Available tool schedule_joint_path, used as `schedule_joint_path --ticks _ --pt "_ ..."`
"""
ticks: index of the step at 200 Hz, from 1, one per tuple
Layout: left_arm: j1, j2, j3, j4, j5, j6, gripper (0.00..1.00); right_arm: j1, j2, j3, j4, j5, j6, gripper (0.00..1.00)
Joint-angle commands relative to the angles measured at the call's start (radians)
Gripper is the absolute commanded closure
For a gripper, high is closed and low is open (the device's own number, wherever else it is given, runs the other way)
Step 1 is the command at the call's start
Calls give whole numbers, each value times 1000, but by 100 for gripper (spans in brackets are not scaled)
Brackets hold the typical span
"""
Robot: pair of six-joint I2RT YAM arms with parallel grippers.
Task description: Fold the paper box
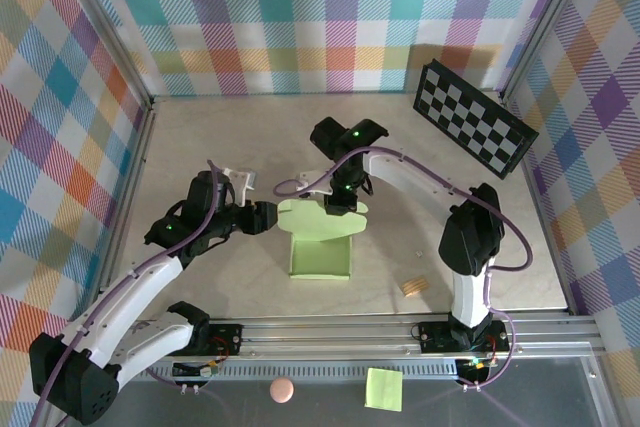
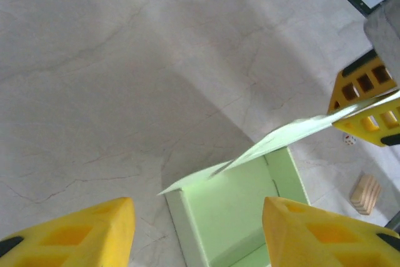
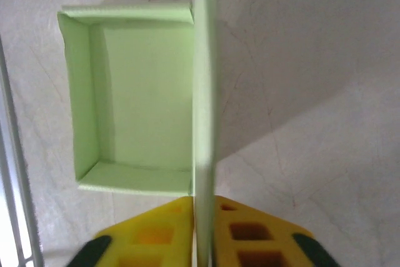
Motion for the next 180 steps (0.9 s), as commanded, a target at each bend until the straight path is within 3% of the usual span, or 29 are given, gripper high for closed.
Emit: schedule_joint_path --ticks 1,45,103,148,180 --pt "14 -10 -20 56 57 24 44 -3 -98 -45 62 -29 27 79" --pt "14 7 -43 148 118 25 44 -65 -270 -206 257 -108 223 60" --pt "14 15 -85 238 98 106 42 -131 -566 -597 640 -118 553 34" --pt "14 -36 -167 319 63 152 39 -158 -765 -886 853 -40 770 30" --pt "14 -71 -245 375 40 177 38 -167 -909 -1073 988 5 840 30"
